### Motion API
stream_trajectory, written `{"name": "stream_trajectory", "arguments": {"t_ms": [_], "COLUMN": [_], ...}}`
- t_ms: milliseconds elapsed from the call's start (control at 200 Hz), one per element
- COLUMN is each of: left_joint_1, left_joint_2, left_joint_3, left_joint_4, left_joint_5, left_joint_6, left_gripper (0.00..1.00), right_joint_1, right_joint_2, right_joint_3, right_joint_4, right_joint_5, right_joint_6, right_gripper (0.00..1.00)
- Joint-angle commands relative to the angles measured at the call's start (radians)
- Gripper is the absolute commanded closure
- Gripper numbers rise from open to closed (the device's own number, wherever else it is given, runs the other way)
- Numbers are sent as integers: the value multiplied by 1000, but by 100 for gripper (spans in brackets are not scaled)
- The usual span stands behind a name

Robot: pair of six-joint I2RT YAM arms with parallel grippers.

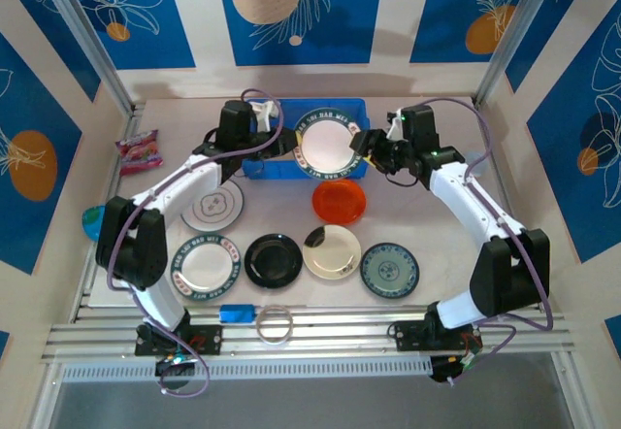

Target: Place the plates into the plastic bin on the countertop

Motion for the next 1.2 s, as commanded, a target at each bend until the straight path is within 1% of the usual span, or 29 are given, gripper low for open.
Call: {"name": "stream_trajectory", "arguments": {"t_ms": [0,130,225,440,605,775,965,1196], "left_joint_1": [22,45,56,61,64,64,65,64], "left_joint_2": [46,125,201,366,475,537,599,669], "left_joint_3": [85,169,247,413,510,554,578,608], "left_joint_4": [-41,-60,-68,-94,-94,-99,-76,-16], "left_joint_5": [-44,-92,-93,-105,-106,-134,-139,-116], "left_joint_6": [26,-4,-30,-61,-98,-115,-137,-176], "left_gripper": [100,100,100,100,100,100,100,100], "right_joint_1": [-46,-104,-132,-164,-182,-195,-197,-200], "right_joint_2": [-50,-73,-83,-102,-102,-105,-100,-88], "right_joint_3": [24,8,-7,-46,-76,-94,-98,-126], "right_joint_4": [-21,-6,3,25,39,51,47,78], "right_joint_5": [33,16,-2,-20,-42,-54,-60,-70], "right_joint_6": [-9,6,16,33,42,48,43,54], "right_gripper": [43,44,44,45,45,46,46,47]}}
